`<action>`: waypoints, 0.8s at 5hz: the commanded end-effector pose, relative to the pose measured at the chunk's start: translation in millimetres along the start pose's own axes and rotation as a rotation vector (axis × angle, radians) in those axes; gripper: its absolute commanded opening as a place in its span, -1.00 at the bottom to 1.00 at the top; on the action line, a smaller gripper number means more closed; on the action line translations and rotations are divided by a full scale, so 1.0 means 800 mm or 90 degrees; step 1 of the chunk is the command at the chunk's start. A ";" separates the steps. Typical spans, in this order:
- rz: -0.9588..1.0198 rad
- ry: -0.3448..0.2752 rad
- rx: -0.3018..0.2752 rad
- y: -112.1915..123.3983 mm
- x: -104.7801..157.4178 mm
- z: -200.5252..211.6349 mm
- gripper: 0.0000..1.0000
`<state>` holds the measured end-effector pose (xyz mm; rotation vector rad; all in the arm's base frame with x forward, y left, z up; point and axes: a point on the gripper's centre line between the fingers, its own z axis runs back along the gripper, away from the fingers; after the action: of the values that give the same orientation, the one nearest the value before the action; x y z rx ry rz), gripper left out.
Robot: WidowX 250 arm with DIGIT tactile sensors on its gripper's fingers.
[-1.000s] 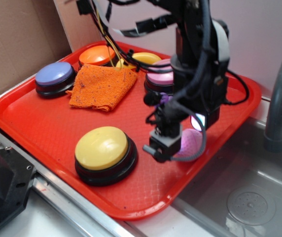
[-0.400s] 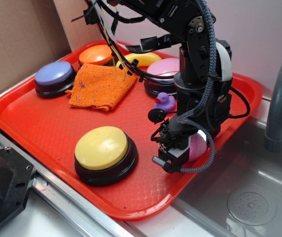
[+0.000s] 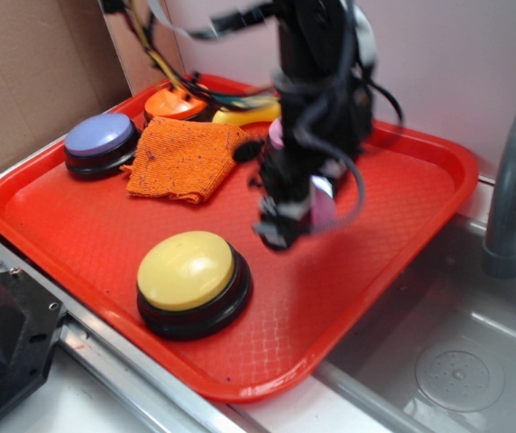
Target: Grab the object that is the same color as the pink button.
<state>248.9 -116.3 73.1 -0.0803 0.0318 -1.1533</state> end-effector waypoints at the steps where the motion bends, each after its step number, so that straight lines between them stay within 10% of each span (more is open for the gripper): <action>1: 0.310 -0.016 0.086 -0.009 -0.071 0.113 -1.00; 4: 0.788 -0.058 0.059 -0.036 -0.133 0.177 -1.00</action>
<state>197.4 7.5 204.5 -0.0214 -0.0050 0.0749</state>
